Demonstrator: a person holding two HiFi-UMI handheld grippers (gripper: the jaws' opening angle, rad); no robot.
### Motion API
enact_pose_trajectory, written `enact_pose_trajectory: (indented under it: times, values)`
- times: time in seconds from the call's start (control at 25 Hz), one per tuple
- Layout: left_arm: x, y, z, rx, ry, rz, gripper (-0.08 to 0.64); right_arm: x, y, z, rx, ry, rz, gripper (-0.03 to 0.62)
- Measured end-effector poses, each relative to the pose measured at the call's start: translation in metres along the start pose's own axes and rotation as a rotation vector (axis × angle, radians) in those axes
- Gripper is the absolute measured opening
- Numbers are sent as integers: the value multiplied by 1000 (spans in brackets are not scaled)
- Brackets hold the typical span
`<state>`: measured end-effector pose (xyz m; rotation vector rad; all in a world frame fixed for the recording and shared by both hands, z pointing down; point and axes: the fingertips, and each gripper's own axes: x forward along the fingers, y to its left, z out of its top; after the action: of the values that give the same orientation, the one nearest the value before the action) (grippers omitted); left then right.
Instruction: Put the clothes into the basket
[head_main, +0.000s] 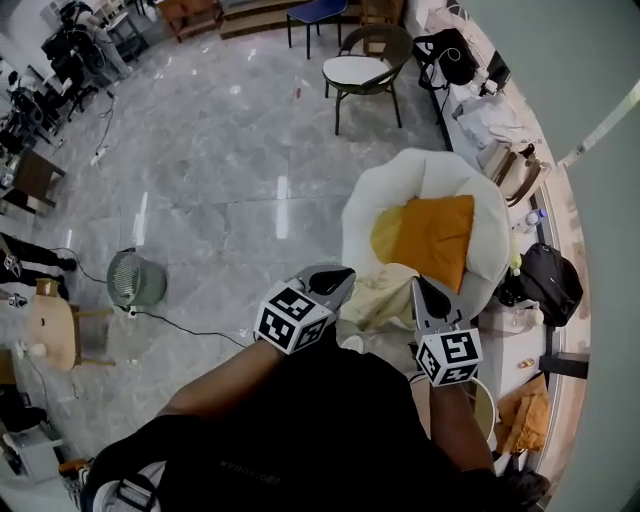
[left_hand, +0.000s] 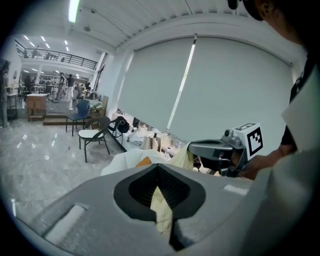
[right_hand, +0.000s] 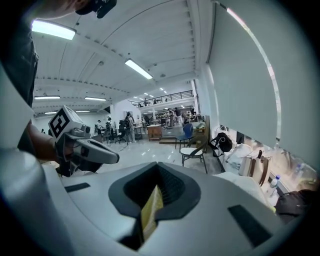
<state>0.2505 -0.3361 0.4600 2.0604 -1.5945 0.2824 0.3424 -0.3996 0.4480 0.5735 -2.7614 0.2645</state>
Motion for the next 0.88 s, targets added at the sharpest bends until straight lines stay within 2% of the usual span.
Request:
enact_pose_trajectory:
  times: [0.48, 0.88]
  values:
    - [-64, 34, -9, -65, -65, 140, 0, 38, 80, 7, -58, 6, 191, 17]
    - [-170, 115, -40, -148, -126, 282, 0, 101, 177, 28, -115, 23, 299, 17]
